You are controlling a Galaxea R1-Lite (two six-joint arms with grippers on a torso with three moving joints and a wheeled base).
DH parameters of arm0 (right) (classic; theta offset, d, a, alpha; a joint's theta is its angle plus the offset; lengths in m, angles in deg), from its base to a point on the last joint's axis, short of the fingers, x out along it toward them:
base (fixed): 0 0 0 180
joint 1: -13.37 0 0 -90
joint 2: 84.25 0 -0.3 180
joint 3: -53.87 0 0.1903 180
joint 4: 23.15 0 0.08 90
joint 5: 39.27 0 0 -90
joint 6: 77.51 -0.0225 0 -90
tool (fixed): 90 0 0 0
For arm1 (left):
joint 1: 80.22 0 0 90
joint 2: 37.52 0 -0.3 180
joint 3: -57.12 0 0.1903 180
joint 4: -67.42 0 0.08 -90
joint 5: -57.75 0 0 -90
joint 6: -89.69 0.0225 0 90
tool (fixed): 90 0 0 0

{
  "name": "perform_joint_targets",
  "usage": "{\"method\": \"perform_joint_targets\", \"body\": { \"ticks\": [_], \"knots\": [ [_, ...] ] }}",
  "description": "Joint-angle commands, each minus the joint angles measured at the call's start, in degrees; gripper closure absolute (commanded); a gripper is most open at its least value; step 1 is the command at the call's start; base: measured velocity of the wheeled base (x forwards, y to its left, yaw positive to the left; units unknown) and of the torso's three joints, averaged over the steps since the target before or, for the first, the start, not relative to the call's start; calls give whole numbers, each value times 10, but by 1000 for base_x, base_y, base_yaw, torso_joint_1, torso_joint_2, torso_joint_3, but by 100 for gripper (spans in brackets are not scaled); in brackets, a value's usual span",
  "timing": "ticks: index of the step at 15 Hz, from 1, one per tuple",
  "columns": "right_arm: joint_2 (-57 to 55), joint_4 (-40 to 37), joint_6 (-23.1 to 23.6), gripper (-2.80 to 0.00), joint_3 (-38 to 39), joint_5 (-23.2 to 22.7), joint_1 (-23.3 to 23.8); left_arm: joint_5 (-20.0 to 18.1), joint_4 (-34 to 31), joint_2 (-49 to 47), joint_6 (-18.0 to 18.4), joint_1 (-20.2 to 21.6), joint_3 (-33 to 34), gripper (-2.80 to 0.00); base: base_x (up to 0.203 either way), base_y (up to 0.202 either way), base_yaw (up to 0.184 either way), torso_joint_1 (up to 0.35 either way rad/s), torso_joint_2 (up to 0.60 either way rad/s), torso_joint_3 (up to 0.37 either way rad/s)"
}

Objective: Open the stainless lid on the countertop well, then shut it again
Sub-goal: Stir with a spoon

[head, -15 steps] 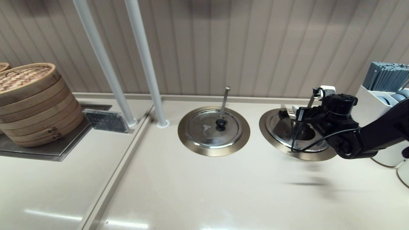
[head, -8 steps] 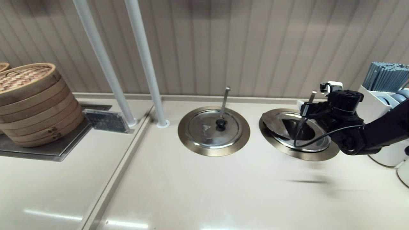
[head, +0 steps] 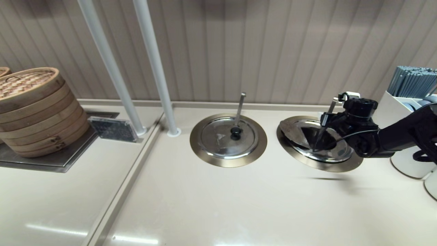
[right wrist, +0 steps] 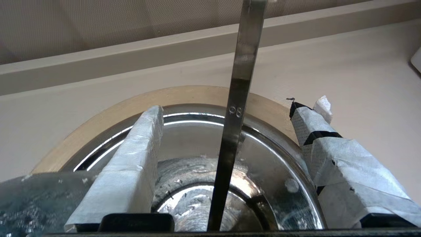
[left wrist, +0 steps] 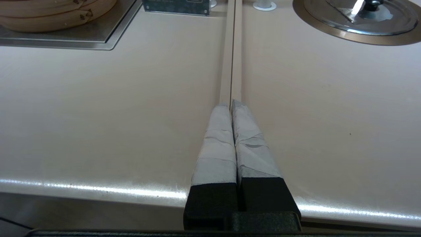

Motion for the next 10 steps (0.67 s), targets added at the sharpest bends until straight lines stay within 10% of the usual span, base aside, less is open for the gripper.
{"method": "perform_joint_targets", "body": {
  "ticks": [1,10],
  "knots": [
    [-43,-58,-4,-280,-88,0,3,0,0,0,0,0,0,0,0,0,0,0,0,0],
    [-149,-194,-15,-280,-284,0,9,0,-1,0,0,0,0,0,0,0,0,0,0,0]
  ]
}}
